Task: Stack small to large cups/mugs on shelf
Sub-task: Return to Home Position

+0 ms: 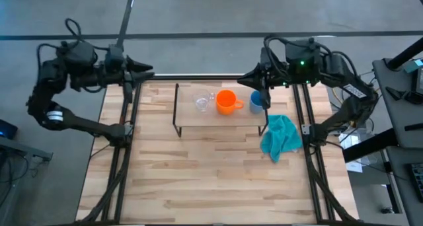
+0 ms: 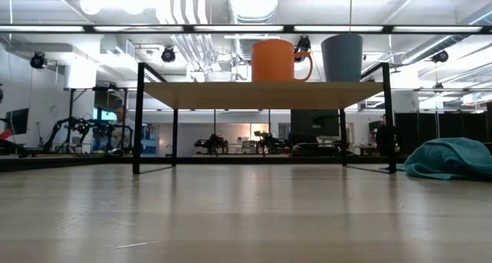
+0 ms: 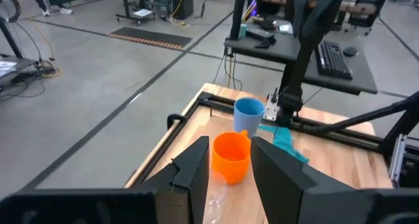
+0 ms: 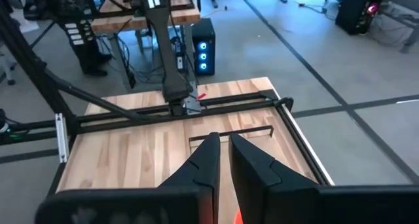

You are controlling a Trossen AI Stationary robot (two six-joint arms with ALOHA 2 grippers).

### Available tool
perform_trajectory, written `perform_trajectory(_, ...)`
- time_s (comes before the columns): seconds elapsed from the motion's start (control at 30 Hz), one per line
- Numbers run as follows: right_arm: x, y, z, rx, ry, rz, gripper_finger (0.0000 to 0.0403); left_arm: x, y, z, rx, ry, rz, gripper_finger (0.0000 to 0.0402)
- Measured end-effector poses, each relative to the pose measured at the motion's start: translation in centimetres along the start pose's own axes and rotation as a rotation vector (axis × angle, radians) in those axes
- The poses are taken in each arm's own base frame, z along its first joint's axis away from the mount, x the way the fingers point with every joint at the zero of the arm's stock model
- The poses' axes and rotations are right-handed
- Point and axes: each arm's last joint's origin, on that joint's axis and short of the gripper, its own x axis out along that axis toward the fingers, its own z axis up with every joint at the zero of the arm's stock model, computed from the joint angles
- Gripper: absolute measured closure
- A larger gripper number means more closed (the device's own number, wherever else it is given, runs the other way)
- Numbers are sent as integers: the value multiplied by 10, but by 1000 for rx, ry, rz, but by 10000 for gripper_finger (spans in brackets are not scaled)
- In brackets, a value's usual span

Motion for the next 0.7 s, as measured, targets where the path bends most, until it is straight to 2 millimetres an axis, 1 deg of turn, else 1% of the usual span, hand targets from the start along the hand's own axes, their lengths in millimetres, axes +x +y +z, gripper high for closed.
perform_trajectory(0.13, 2, -1, -16, 13, -41, 2, 374, 11, 0, -20, -36, -27, -3, 301)
perform_trajectory(0.33, -6, -2, -48, 88, -120, 12, 374, 14, 3, -52, -101, -70, -12, 301)
perform_trajectory(0.53, -12, 0, -88, 91, -177, 41, 374, 17, 6, -88, -159, -92, -34, 301)
perform_trajectory(0.7, -7, 1, -122, 113, -210, 59, 374, 25, 7, -116, -177, -155, -74, 301)
